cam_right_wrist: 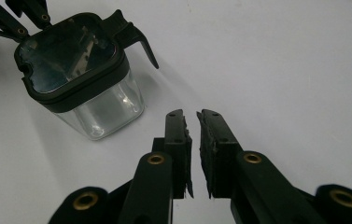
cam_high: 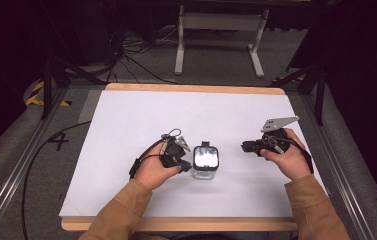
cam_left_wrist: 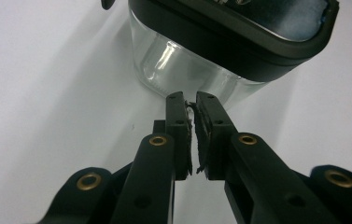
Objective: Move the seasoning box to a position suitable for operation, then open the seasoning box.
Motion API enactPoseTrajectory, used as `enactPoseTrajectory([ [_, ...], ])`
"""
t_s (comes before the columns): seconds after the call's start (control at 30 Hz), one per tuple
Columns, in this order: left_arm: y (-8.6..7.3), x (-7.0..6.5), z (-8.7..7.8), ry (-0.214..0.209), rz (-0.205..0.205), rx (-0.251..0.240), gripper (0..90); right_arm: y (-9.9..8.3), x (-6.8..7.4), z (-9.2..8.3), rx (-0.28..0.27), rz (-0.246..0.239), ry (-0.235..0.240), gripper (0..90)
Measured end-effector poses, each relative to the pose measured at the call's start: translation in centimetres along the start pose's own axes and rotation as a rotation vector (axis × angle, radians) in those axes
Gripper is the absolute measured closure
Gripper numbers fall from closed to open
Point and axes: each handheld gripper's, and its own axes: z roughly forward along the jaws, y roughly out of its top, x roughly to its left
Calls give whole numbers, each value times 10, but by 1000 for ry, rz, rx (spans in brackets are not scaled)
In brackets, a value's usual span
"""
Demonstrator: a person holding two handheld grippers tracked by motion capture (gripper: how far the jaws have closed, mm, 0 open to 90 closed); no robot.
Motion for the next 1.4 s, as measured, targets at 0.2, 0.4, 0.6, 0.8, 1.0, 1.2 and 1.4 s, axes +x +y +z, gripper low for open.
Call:
enactPoseTrajectory([
  [0.2,-1,3,-7,-17,-10,-46,797,0,0,0,1,-4,0,824],
  [0.4,-3,8,-30,-18,-38,-135,778,-1,-2,-1,-13,23,44,845],
  [0.6,-3,9,-51,-47,-47,-219,772,-1,0,-1,-22,26,57,841],
  [0.8,7,6,-61,-58,-12,-241,766,-4,-2,-2,-22,36,55,838],
  [1.0,21,6,-64,-54,21,-244,765,-7,-1,-3,-22,47,58,834],
  [1.2,44,13,-62,-89,53,-234,768,-8,1,-2,-19,45,68,829],
  [1.4,60,21,-48,-95,56,-208,799,-9,1,-2,-28,52,91,820],
])
